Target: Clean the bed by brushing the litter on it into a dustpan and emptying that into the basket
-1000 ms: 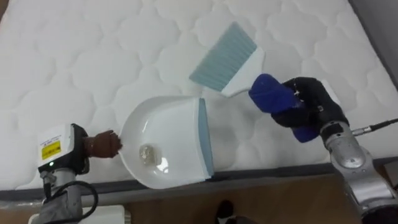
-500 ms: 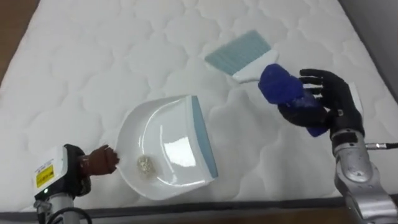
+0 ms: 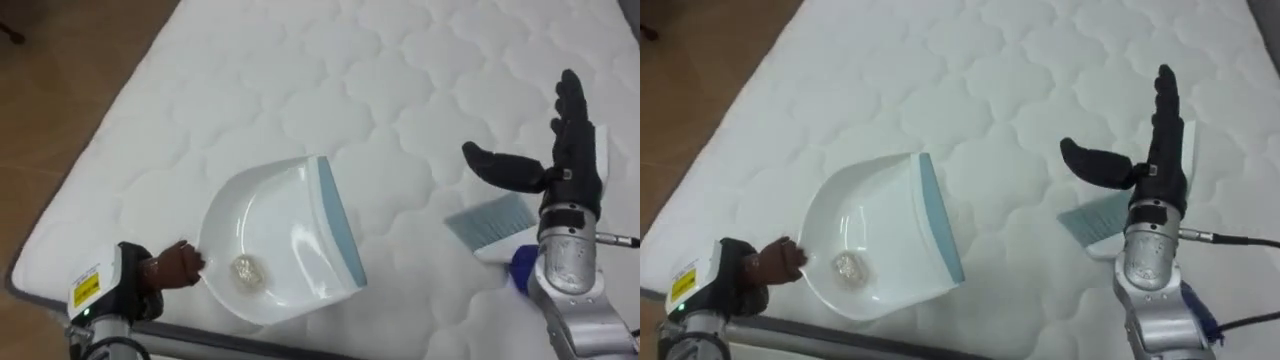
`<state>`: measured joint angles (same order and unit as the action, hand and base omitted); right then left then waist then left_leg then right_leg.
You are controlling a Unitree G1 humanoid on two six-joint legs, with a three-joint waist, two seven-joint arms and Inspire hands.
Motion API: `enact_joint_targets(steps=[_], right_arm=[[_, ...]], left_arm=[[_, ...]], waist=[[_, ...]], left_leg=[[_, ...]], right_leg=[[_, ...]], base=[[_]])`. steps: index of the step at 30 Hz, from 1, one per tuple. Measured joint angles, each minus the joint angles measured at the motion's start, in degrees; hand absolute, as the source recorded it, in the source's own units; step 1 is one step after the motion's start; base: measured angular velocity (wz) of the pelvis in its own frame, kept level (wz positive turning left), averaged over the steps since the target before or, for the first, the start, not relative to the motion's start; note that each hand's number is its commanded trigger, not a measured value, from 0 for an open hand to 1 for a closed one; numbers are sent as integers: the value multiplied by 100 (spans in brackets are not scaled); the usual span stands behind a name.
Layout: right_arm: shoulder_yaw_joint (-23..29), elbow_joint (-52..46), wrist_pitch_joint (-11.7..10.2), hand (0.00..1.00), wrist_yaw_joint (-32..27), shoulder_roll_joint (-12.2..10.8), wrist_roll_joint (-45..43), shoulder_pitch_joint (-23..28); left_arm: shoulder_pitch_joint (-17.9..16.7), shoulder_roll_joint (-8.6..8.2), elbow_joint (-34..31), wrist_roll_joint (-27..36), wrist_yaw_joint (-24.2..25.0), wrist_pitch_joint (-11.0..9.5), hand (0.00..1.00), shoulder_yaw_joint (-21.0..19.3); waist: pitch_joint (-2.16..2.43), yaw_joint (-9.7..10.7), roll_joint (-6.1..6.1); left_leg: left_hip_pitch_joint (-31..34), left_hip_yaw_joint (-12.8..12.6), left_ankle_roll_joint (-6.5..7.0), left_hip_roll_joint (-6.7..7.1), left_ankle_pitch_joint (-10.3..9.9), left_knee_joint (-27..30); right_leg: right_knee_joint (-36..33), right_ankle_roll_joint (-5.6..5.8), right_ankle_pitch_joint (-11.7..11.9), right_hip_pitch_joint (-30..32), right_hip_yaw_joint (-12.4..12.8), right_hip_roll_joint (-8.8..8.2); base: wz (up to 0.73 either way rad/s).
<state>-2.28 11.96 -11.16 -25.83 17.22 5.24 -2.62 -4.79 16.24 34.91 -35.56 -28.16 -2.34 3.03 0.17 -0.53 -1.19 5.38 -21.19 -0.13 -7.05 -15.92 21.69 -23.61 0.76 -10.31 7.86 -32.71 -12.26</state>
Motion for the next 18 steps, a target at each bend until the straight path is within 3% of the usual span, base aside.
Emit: enact_joint_targets(steps=[4,7,9,11,13,18], right_arm=[[13,-151,0,0,-91,-1,-51,85],[126,-195,0,0,-136,-31,-17,203],[243,-346,4,0,-317,-37,128,309],[284,-550,3,0,-359,-37,123,411],[298,-679,0,0,-375,-37,85,498],[352,-641,4,0,-369,-33,81,457]], left_arm=[[-4,-9,-254,0,6,-11,100,-150],[-17,-18,-352,24,101,-21,100,-284],[13,-79,-466,159,139,-50,100,-273],[22,-124,-469,158,155,-61,100,-271],[18,-125,-469,162,178,-60,100,-269],[31,-196,-445,224,215,-57,100,-275]], waist=[[9,-21,1],[12,68,18],[15,203,87],[5,202,124],[15,178,170],[-25,-109,234]], left_leg=[[-170,184,22,121,14,-146],[-315,566,50,300,34,-250],[-304,956,105,473,93,-265],[-270,1300,115,593,127,-233],[-205,1586,113,677,170,-232],[-67,2237,69,832,292,-239]], right_leg=[[-13,100,-53,-242,57,-67],[29,252,-132,-576,229,-92],[171,414,-204,-839,639,-79],[234,488,-250,-983,861,-64],[380,514,-265,-1105,915,-29],[753,525,-272,-1378,1020,93]], base=[[36],[73],[117],[100],[85],[64]])
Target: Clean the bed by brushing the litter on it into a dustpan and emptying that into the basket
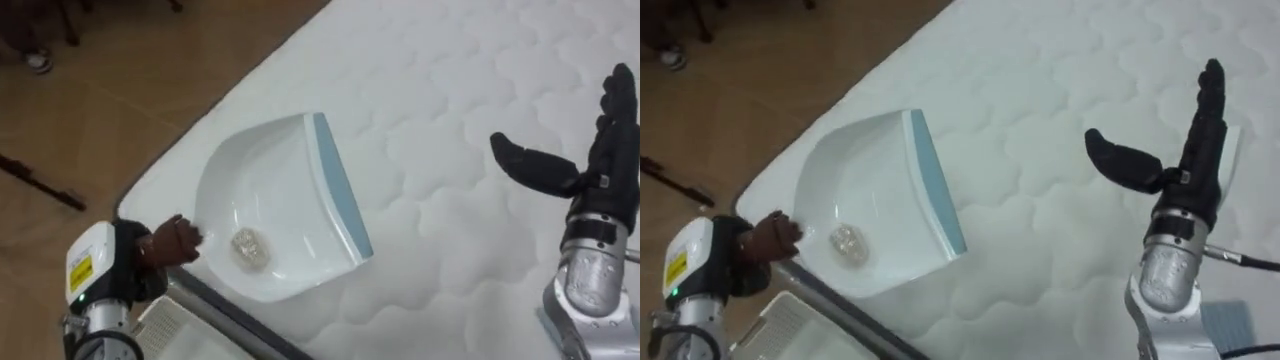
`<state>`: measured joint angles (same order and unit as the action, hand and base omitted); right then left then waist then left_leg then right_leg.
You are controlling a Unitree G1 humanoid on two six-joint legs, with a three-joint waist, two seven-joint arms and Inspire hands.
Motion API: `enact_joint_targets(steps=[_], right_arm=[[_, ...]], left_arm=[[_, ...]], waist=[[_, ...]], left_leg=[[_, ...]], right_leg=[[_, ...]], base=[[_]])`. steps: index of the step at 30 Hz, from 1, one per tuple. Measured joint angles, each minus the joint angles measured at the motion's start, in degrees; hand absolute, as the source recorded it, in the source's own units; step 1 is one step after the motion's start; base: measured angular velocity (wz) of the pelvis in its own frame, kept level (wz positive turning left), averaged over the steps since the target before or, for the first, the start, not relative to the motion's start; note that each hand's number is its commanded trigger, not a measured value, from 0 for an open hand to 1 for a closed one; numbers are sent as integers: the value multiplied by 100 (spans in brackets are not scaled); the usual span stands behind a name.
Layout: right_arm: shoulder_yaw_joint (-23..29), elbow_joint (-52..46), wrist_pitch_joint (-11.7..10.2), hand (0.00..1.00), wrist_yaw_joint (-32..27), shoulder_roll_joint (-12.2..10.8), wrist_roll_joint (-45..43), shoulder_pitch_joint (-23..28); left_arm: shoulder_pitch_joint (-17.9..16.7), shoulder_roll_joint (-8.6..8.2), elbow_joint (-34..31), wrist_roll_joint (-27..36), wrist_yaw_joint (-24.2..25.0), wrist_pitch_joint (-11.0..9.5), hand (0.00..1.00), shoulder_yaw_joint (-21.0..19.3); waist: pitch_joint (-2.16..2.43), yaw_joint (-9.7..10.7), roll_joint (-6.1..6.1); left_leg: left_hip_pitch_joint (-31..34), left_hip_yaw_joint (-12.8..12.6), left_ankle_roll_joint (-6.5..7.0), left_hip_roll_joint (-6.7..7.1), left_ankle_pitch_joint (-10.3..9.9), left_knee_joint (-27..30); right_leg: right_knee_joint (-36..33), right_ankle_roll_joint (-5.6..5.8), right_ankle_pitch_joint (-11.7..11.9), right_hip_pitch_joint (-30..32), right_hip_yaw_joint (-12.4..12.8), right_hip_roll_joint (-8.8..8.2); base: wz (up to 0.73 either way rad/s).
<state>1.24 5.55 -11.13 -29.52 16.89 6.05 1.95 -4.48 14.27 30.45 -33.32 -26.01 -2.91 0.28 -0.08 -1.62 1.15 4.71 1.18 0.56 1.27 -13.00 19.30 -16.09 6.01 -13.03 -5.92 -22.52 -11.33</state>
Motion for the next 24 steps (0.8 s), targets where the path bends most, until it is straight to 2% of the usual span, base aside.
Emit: enact_joint_targets(steps=[6,7,8,9,10,11,12,13,14,15,17,19,20,21,22,24], right_arm=[[-22,-3,0,0,-34,-2,-7,-95],[-21,-3,0,0,-51,-3,-45,-98],[-20,8,-1,0,-107,-2,-195,-99],[-20,61,-2,0,-166,3,-246,-117],[-14,92,-2,0,-200,3,-246,-125],[-11,147,-2,0,-286,-1,-243,-128],[-20,281,-7,0,-368,-15,-256,-147],[-16,350,-4,0,-417,-26,-255,-146],[-14,453,-2,0,-451,-69,-259,-167],[-14,481,-2,0,-450,-100,-259,-192],[-14,488,-4,0,-434,-118,-257,-212],[-9,487,-6,0,-442,-112,-255,-211],[-10,487,-8,0,-443,-110,-255,-211],[-6,482,-10,0,-442,-103,-276,-214],[-6,480,-13,0,-440,-96,-332,-219],[-20,480,-53,0,-390,-100,-392,-219]], left_arm=[[-21,-59,6,230,24,0,100,-19],[-20,-79,9,214,27,0,100,-20],[-18,-137,10,148,26,-5,100,-35],[-17,-193,35,107,26,-6,100,-31],[-17,-217,51,106,29,-7,100,-20],[-18,-242,61,113,37,-7,100,-16],[10,-239,66,116,37,-8,100,-20],[50,-239,84,116,38,-8,100,-14],[107,-239,128,127,41,-9,100,-11],[116,-236,144,132,42,-9,100,-17],[110,-231,234,177,57,-7,100,-21],[96,-232,269,337,135,-1,100,-14],[98,-231,267,367,169,-1,100,-11],[105,-230,261,356,175,-2,100,-14],[109,-230,260,349,177,-2,100,-16],[109,-197,260,329,189,1,100,-25]], waist=[[-45,-475,120],[-48,-501,129],[-49,-515,135],[-49,-509,142],[-48,-505,145],[-58,-446,174],[-81,-328,209],[-92,-299,228],[-111,-286,256],[-118,-285,268],[-122,-306,263],[-123,-303,259],[-102,-308,267],[-61,-306,289],[-60,-318,286],[-57,-390,224]], left_leg=[[373,278,-114,-1,187,-1],[410,272,-115,-2,211,-1],[514,262,-114,-2,264,6],[636,168,-92,-7,326,45],[700,16,-68,-29,352,60],[819,-599,20,-154,423,90],[964,-1518,189,-342,510,148],[1022,-1943,288,-434,549,168],[1150,-2425,422,-583,581,235],[1225,-2447,464,-596,567,294],[1475,-2071,519,-462,556,461],[1507,-1853,501,-317,612,379],[1505,-1747,443,-213,731,256],[1486,-1728,370,-123,896,82],[1473,-1743,360,-109,943,25],[1479,-1694,493,-106,988,93]], right_leg=[[259,4,-4,19,2,166],[259,3,-5,17,-59,173],[256,-1,-8,13,-258,182],[256,-2,-8,0,-480,183],[255,-2,-8,-10,-599,182],[257,-6,-10,-40,-856,176],[254,-52,-36,-89,-1140,178],[238,-85,-62,-91,-1228,182],[189,-124,-124,-36,-1292,198],[148,-125,-182,23,-1307,204],[-66,-94,-405,119,-1367,178],[-160,-173,-581,135,-1351,141],[-171,-162,-635,158,-1346,130],[-165,-171,-630,204,-1420,58],[-177,-173,-628,203,-1480,39],[-314,-160,-644,189,-1456,95]], base=[[32],[59],[76],[84],[97],[127],[139],[138],[87],[83],[78],[69],[61],[56],[37],[20]])
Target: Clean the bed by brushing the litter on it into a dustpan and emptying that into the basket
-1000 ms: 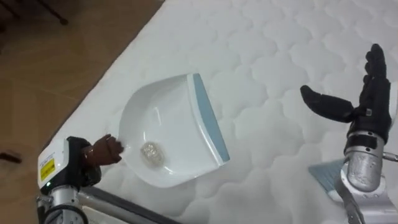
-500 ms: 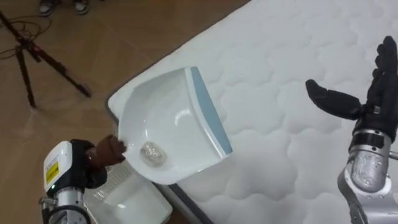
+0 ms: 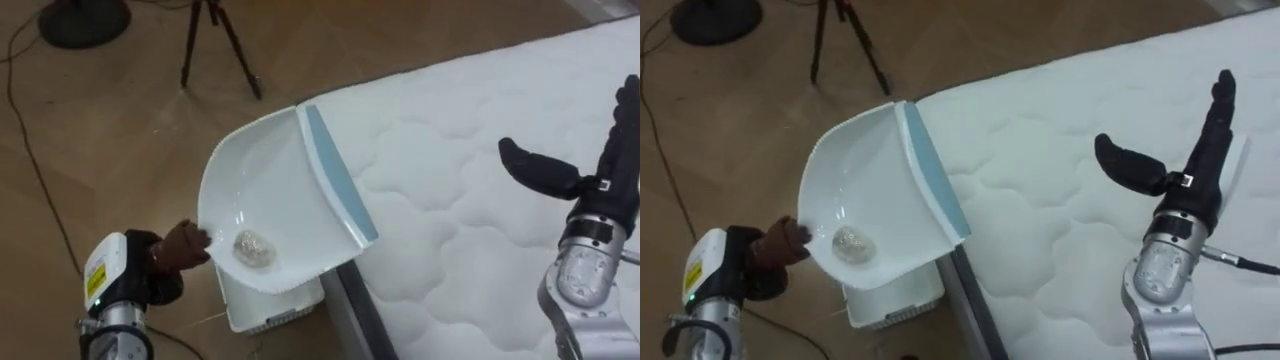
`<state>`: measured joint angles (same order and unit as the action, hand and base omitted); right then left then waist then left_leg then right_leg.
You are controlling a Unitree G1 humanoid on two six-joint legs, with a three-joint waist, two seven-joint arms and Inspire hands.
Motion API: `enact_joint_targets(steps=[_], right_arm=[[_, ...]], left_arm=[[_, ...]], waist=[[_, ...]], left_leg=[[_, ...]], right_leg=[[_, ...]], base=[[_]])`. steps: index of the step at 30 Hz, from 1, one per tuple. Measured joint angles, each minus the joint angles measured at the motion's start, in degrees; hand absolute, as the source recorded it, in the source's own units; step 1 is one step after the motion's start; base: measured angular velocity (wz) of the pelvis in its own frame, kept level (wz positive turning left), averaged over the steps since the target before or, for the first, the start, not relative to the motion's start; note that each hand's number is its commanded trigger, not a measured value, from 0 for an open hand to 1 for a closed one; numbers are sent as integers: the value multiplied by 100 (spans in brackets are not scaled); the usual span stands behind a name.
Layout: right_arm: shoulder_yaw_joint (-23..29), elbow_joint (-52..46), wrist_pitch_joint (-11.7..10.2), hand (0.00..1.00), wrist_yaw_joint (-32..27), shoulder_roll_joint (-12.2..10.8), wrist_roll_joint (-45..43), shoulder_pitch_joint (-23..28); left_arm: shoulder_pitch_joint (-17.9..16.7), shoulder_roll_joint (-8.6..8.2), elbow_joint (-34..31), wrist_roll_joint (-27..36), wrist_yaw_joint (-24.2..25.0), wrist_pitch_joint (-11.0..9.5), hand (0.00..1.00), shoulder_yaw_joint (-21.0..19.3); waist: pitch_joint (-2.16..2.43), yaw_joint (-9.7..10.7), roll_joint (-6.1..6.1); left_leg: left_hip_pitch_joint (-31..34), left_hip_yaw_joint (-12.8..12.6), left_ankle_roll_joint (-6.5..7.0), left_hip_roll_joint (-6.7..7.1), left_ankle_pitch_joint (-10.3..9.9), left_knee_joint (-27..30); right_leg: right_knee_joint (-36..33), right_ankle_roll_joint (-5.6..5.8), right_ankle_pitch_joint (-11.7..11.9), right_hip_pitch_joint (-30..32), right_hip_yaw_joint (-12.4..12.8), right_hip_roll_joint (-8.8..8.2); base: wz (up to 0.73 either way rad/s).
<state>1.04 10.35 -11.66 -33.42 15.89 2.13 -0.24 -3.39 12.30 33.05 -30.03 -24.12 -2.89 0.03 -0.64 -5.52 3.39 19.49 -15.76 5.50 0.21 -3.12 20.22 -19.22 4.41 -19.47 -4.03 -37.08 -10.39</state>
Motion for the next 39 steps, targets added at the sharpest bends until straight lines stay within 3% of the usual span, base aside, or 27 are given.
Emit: enact_joint_targets(steps=[2,5,9,10,11,12,13,14,15,16,17,18,19,20,21,22,23,24,26,27,28,29,30,31,32,33,39], right_arm=[[2,-19,-15,0,-3,1,7,0],[-2,-59,-15,0,-3,1,10,-20],[9,-61,-11,0,-5,4,10,-119],[3,-61,-10,0,-5,34,8,-134],[5,-61,-10,0,-12,86,7,-159],[1,-53,-9,0,-16,111,7,-213],[-6,-52,-8,0,-20,92,3,-228],[-52,-39,-4,0,-37,32,1,-225],[-154,-12,13,0,-118,-3,-1,-223],[-216,2,34,0,-159,-6,-12,-223],[-350,16,59,0,-179,-59,-24,-278],[-487,12,70,0,-299,-135,-58,-474],[-474,-6,79,0,-413,-117,-55,-469],[-385,29,159,0,-610,-97,-46,-601],[-374,16,193,0,-705,-134,-52,-530],[-367,15,188,0,-737,-131,-73,-466],[-368,43,180,0,-795,-131,-79,-417],[-378,56,172,0,-820,-131,-82,-418],[-499,271,110,0,-928,-148,-245,-425],[-518,344,104,0,-939,-147,-251,-425],[-589,482,103,0,-950,-146,-241,-475],[-691,625,97,0,-944,-137,-241,-588],[-725,667,88,0,-944,-138,-241,-611],[-726,704,73,0,-950,-137,-200,-570],[-725,735,73,0,-940,-137,-25,-565],[-724,736,62,0,-893,-135,38,-594],[-745,1208,-64,0,-703,-132,62,-744]], left_arm=[[19,12,0,38,0,0,100,0],[57,12,-19,99,0,-1,100,1],[124,8,-15,119,-3,-12,100,30],[122,-8,-14,121,-4,-26,100,31],[117,-27,-14,118,-6,-46,100,31],[90,-23,-14,118,-38,-94,100,13],[80,-3,-12,118,-61,-97,100,-1],[76,37,19,113,-98,-105,100,-68],[78,50,123,102,-187,-135,100,-125],[75,36,220,98,-213,-163,100,-156],[57,17,425,45,-252,-237,100,-283],[193,189,692,78,-262,-380,100,-344],[307,253,892,83,-244,-470,100,-269],[520,286,1096,89,-213,-568,100,-132],[532,206,1096,71,-168,-513,100,39],[519,163,1093,27,-159,-502,100,169],[498,104,1090,-130,-156,-501,100,353],[500,82,1091,-246,-158,-499,100,406],[518,129,1091,-428,-210,-493,100,621],[532,166,1093,-414,-238,-489,100,688],[532,234,1104,-391,-271,-492,100,720],[539,254,1202,-357,-305,-465,100,676],[554,276,1236,-339,-309,-452,100,660],[634,334,1296,-339,-321,-457,100,658],[721,366,1423,-338,-377,-462,100,658],[727,365,1525,-340,-420,-434,100,644],[761,420,1826,-330,-509,-332,100,647]], waist=[[18,32,-40],[29,-26,-64],[11,-26,-110],[-1,-68,-132],[-36,-107,-201],[-53,-138,-260],[-64,-91,-288],[-84,78,-333],[-115,239,-370],[-127,362,-385],[-87,821,-334],[-212,1377,-171],[-198,1313,-172],[-254,1097,-287],[-240,1153,-281],[-234,1151,-281],[-212,1087,-257],[-198,1007,-246],[-173,737,-263],[-161,692,-245],[-117,477,-173],[-95,336,-230],[-84,345,-258],[-70,382,-276],[-77,336,-237],[-69,221,-215],[-77,95,-168]], left_leg=[[-1,84,93,57,20,-8],[-38,81,110,151,30,-30],[-40,238,276,266,-115,114],[-45,283,318,322,-188,142],[-49,521,335,459,-201,142],[-39,836,345,622,-200,126],[-46,1043,368,692,-186,110],[-89,1492,363,788,-175,40],[-258,2017,210,880,-71,-223],[-405,2456,-12,994,79,-501],[-690,3325,-481,1218,415,-947],[-304,1794,-183,703,-334,497],[-168,1319,-105,236,-980,1177],[212,1487,54,119,-1650,2036],[355,2069,77,387,-1600,2128],[342,2291,71,506,-1469,1943],[244,2656,65,700,-1110,1430],[183,2784,53,771,-947,1184],[-40,3237,-39,941,-551,571],[-67,3271,-46,967,-520,528],[-62,3274,-64,1060,-522,555],[2,3218,-109,1044,-585,679],[76,3019,-110,968,-600,720],[171,2170,-91,641,-610,715],[212,1597,-78,423,-618,712],[222,1413,-56,375,-632,701],[254,1349,-42,394,-586,510]], right_leg=[[-90,39,-56,5,32,-1],[-268,62,-153,27,15,-107],[-772,123,-272,46,9,-313],[-1213,72,-286,219,91,-475],[-1749,-41,-222,469,311,-612],[-2291,-223,-127,752,625,-616],[-2497,-340,-136,865,768,-507],[-2623,-487,-207,1031,1028,-128],[-2513,-544,-226,1227,1206,301],[-2306,-590,-213,1328,1277,525],[-1475,-751,-133,1458,1455,811],[-1106,-529,-19,1563,1597,730],[-1315,-443,-24,1732,1676,652],[-1881,-290,-57,2068,1827,500],[-1999,-279,-33,2091,1966,580],[-1937,-292,8,2084,1982,595],[-1648,-338,52,2076,2064,703],[-1407,-349,99,2071,2180,761],[-601,-395,442,1911,2429,812],[-531,-423,539,1890,2426,772],[-531,-450,818,1886,2409,604],[-640,-576,763,1871,2196,549],[-639,-597,713,1849,2064,519],[-712,-630,575,1827,1768,446],[-864,-631,441,1858,1705,406],[-986,-643,358,1926,1706,366],[-947,-651,351,2005,1698,338]], base=[[25],[10],[9],[-18],[-43],[-43],[-23],[5],[10],[30],[106],[106],[45],[-13],[9],[85],[77],[92],[102],[96],[65],[64],[93],[113],[95],[36],[1]])
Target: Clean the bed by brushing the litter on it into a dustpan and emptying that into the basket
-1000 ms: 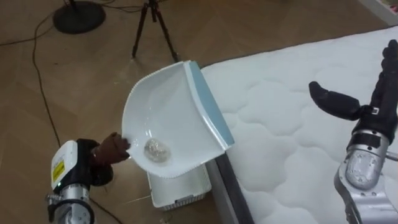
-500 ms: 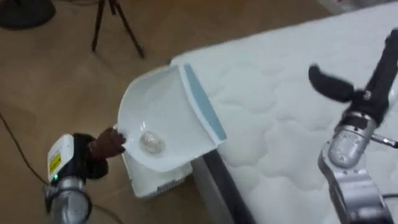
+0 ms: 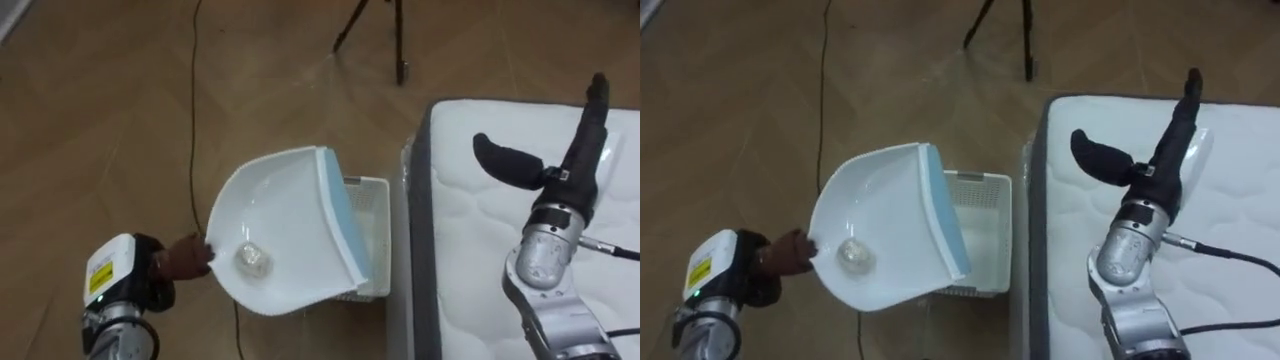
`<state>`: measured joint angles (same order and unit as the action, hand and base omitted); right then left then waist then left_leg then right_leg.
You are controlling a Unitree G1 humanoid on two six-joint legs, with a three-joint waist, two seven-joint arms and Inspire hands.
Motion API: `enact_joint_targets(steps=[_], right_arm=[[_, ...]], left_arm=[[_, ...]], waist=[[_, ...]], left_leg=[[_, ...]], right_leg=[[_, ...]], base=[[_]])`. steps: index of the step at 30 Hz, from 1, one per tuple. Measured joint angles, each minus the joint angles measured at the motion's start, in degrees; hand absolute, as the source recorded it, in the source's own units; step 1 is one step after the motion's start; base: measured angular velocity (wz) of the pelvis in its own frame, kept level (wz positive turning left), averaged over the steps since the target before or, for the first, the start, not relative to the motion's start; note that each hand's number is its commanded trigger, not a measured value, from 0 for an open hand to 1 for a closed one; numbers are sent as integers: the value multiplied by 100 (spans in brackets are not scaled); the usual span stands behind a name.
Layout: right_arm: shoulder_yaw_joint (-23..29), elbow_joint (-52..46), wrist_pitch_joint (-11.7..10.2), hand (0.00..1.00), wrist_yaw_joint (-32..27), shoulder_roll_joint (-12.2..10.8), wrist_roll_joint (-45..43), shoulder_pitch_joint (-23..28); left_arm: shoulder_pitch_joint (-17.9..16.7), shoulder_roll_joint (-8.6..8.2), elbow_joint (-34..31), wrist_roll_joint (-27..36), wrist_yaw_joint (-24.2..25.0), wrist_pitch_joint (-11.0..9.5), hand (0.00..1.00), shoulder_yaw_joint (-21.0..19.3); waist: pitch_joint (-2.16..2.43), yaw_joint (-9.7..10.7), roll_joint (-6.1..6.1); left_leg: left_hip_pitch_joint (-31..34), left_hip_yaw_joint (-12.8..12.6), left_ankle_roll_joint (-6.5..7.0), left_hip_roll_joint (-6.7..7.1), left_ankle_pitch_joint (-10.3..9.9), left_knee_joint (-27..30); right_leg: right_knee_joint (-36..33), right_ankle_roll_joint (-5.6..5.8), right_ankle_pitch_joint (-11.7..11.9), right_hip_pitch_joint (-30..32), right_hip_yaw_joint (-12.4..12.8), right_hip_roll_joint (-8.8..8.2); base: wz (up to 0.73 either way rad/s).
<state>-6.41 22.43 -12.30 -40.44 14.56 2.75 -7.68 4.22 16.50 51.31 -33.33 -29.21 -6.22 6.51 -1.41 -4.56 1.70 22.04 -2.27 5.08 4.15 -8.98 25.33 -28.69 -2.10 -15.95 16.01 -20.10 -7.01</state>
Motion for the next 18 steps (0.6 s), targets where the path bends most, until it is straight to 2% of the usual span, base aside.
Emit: enact_joint_targets(steps=[5,10,12,15,18], right_arm=[[-126,208,-61,0,9,-11,-29,-93],[-136,445,-174,0,-39,-12,-69,-108],[-141,495,-175,0,-69,-20,-70,-106],[-153,529,-174,0,-68,-59,-80,-103],[-193,564,-174,0,-32,-77,-133,-104]], left_arm=[[210,-2,378,-1,-170,8,100,92],[442,-1,725,2,-196,38,100,203],[483,-1,796,2,-236,94,100,252],[544,21,831,-23,-258,185,100,252],[627,44,844,-151,-261,308,100,276]], waist=[[-15,152,42],[-48,194,-4],[-89,212,-68],[-96,241,-84],[-95,304,-91]], left_leg=[[246,38,45,7,-35,83],[556,94,113,44,-96,284],[724,115,142,59,-125,412],[953,105,159,79,-136,547],[1129,99,165,125,-132,580]], right_leg=[[-17,15,5,146,-152,-34],[-222,60,-20,423,-209,-101],[-321,83,-34,581,-190,-119],[-568,118,-61,883,-176,-194],[-681,94,-106,1088,-152,-251]], base=[[8],[8],[2],[0],[0]])
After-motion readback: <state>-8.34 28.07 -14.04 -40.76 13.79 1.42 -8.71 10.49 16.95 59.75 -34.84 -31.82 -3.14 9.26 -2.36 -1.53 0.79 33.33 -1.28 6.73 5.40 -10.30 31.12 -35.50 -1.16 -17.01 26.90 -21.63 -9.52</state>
